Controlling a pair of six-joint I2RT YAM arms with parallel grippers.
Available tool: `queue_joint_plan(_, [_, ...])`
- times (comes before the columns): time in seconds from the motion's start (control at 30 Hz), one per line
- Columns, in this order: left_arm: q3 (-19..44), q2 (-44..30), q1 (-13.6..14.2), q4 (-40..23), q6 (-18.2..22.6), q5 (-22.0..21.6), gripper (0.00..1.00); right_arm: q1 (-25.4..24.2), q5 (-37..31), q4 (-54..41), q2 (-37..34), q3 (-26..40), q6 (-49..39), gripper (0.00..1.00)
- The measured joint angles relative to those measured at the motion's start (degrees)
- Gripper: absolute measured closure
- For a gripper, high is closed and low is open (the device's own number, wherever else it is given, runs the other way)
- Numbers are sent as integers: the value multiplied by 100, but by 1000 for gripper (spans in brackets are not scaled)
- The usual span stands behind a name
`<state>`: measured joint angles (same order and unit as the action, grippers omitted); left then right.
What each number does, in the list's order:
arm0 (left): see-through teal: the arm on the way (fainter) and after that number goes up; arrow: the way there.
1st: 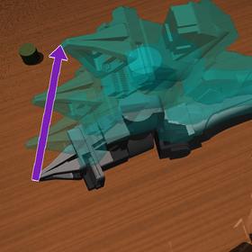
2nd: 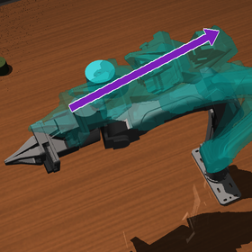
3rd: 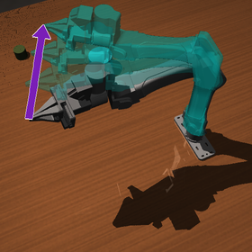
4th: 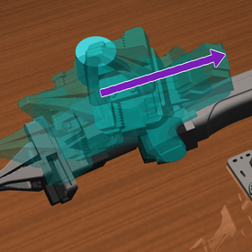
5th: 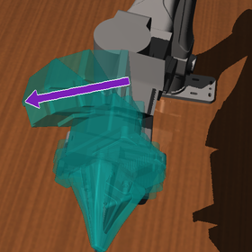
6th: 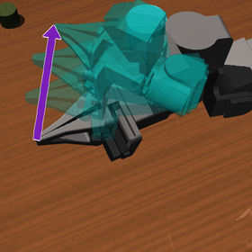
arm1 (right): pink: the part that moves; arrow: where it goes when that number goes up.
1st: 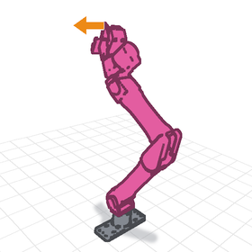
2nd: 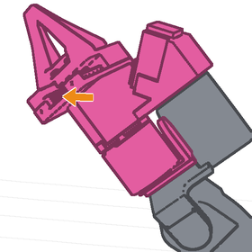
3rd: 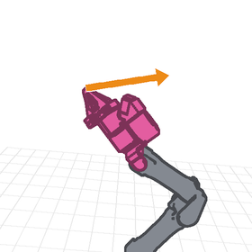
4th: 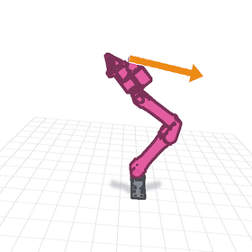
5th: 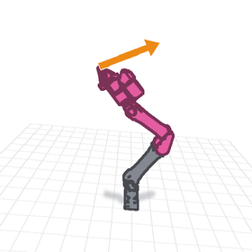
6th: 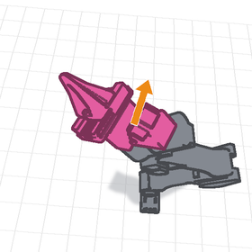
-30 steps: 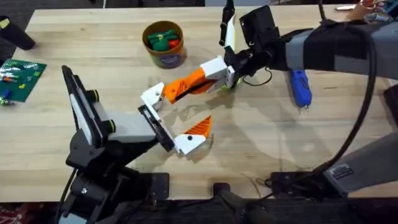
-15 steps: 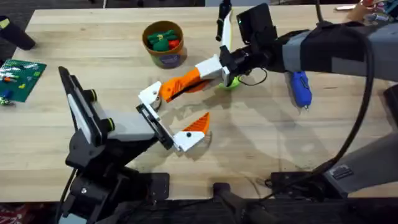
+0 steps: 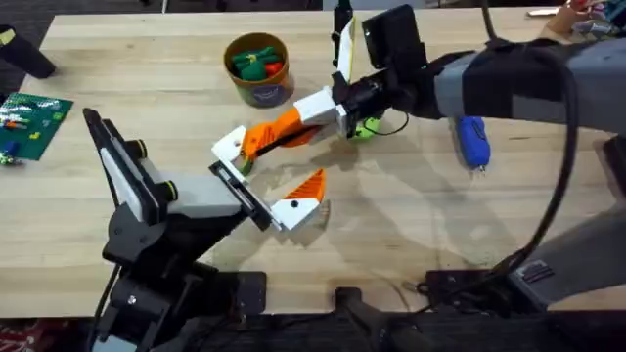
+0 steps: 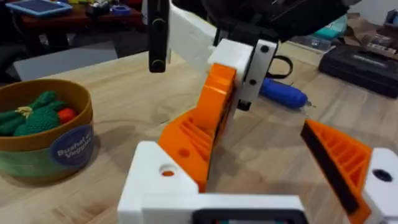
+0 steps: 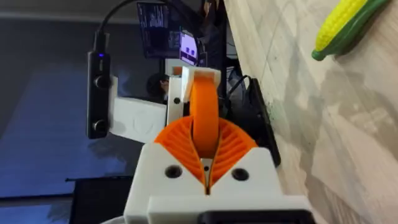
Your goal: Pick up the gripper from the table and insert it into the empty holder that is missing its gripper. Then pick up a screw, insert it into the mounting hole, and use the screwdriver to tighten it. Finally, clean up the table by picking up the vegetable and placing it into the bucket.
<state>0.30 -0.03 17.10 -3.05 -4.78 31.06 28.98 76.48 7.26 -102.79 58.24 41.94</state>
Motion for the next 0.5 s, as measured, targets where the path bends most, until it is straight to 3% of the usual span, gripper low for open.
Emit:
queue_joint_plan(0.23, [0, -2, -2, -10, -97, -43, 14, -8, 398, 841, -437, 22, 391, 978])
queue_joint_plan(0.5, [0, 0, -47, -11, -98, -56, 14, 34, 348, 1214, -454, 20, 814, 978])
